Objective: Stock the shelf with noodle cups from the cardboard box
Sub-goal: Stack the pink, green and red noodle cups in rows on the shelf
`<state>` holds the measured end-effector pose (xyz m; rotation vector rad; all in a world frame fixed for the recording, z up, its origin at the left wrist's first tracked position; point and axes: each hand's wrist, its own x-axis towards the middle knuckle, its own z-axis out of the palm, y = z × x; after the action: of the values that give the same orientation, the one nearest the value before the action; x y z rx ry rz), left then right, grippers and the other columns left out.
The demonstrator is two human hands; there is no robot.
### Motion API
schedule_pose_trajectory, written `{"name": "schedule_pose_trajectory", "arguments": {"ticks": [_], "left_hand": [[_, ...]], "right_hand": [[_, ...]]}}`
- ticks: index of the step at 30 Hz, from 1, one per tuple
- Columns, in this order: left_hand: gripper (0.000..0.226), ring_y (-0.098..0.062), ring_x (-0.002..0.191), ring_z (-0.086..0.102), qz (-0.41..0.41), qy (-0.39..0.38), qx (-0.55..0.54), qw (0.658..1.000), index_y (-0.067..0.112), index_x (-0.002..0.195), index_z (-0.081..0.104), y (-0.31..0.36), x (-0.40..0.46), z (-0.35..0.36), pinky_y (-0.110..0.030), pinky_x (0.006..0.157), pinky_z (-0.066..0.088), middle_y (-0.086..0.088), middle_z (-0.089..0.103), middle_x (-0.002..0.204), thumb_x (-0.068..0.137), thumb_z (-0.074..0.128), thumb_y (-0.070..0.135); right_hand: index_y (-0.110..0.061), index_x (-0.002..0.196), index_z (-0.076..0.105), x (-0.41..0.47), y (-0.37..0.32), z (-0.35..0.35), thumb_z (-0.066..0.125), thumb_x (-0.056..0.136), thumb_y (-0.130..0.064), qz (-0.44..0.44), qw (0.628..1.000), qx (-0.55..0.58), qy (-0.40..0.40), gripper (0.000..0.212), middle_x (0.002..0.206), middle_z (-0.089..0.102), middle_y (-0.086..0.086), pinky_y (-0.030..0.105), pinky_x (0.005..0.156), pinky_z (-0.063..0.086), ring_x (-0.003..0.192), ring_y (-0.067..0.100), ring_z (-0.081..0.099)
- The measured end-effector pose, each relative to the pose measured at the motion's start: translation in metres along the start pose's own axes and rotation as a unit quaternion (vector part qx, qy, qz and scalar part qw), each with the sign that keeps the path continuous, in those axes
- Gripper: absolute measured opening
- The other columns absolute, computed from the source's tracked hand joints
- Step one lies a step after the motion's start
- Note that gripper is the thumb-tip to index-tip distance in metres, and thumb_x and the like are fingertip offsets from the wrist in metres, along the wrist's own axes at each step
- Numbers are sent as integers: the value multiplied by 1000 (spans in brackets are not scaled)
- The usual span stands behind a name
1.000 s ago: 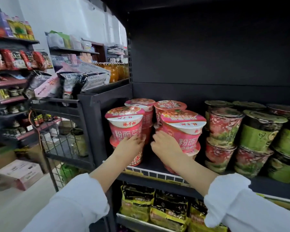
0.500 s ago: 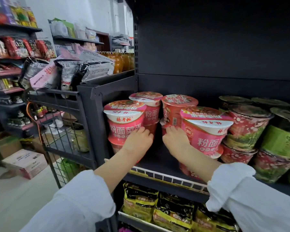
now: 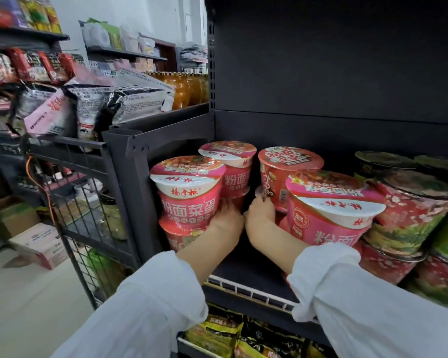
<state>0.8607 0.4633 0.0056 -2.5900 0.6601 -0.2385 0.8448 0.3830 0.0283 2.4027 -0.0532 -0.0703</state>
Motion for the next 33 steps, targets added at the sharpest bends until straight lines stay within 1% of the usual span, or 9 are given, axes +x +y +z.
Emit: {"name": "schedule_pose_trajectory", "arguments": {"ticks": [6, 9, 11, 12, 15, 21, 25, 29, 33], "left_hand": [[50, -38, 144, 9, 22, 22, -4, 1000, -1, 143, 30, -6, 3, 19, -44, 119, 7, -28, 13, 153, 96, 41, 10], [50, -33, 144, 12, 30, 61, -33, 997, -1, 141, 36, -10, 1, 22, -39, 120, 8, -23, 19, 153, 93, 45, 6], [48, -32, 143, 17, 48, 86, -26, 995, 1, 139, 42, -12, -5, 20, -38, 120, 8, -21, 28, 150, 91, 48, 8], [47, -33, 141, 21, 56, 94, -19, 994, 1, 137, 44, -13, -9, 19, -38, 120, 10, -21, 34, 147, 91, 48, 8], [44, -33, 135, 30, 75, 125, -12, 989, -1, 134, 46, -19, -21, 17, -37, 118, 14, -21, 42, 140, 91, 44, 4], [46, -30, 135, 35, 132, 172, -75, 973, -2, 139, 38, -37, -45, 22, -34, 118, 22, -19, 41, 142, 92, 37, -3], [46, -17, 140, 31, 111, 133, -189, 967, 11, 145, 34, -47, -47, 17, -26, 113, 29, -5, 30, 154, 99, 38, 8], [41, -19, 136, 39, 109, 140, -230, 957, 12, 138, 46, -49, -50, 15, -32, 109, 37, -5, 38, 150, 97, 44, 10], [31, -28, 113, 58, 107, 163, -257, 947, 7, 118, 62, -48, -52, 20, -44, 89, 50, -9, 62, 122, 89, 50, 2]], "right_hand": [[-12, 143, 37, -1, -6, 0, 34, 100, -16, 40, 995, 87, 5, 43, 149, 25, 19, 42, 111, 26, 141, 35, 17], [-4, 140, 39, 0, -2, 1, 34, 99, -11, 39, 969, 228, 87, 42, 143, 34, 17, 38, 113, 23, 138, 32, 25], [-2, 135, 41, 3, 0, -2, 29, 100, -11, 10, 935, 317, 156, 38, 135, 43, 15, 39, 106, 30, 129, 31, 38], [-2, 132, 42, 4, 0, -6, 30, 100, -11, -7, 926, 331, 179, 36, 133, 45, 14, 40, 102, 34, 125, 31, 42], [-2, 129, 47, 10, -3, -10, 35, 98, -8, -18, 919, 355, 170, 34, 132, 45, 13, 40, 93, 42, 124, 30, 43], [-3, 116, 60, 20, -6, -16, 35, 96, -6, 8, 912, 342, 225, 33, 124, 55, 13, 39, 90, 44, 120, 29, 49], [-3, 114, 62, 21, -1, -7, 37, 95, -6, 41, 909, 355, 214, 32, 121, 57, 14, 40, 91, 43, 117, 32, 51], [-2, 116, 59, 15, 5, -11, 37, 94, -3, 86, 886, 412, 195, 31, 122, 56, 17, 40, 93, 41, 118, 35, 48], [-12, 117, 61, 13, -11, -16, 39, 95, -19, -36, 841, 518, 154, 33, 121, 60, 9, 34, 94, 43, 115, 28, 54]]}}
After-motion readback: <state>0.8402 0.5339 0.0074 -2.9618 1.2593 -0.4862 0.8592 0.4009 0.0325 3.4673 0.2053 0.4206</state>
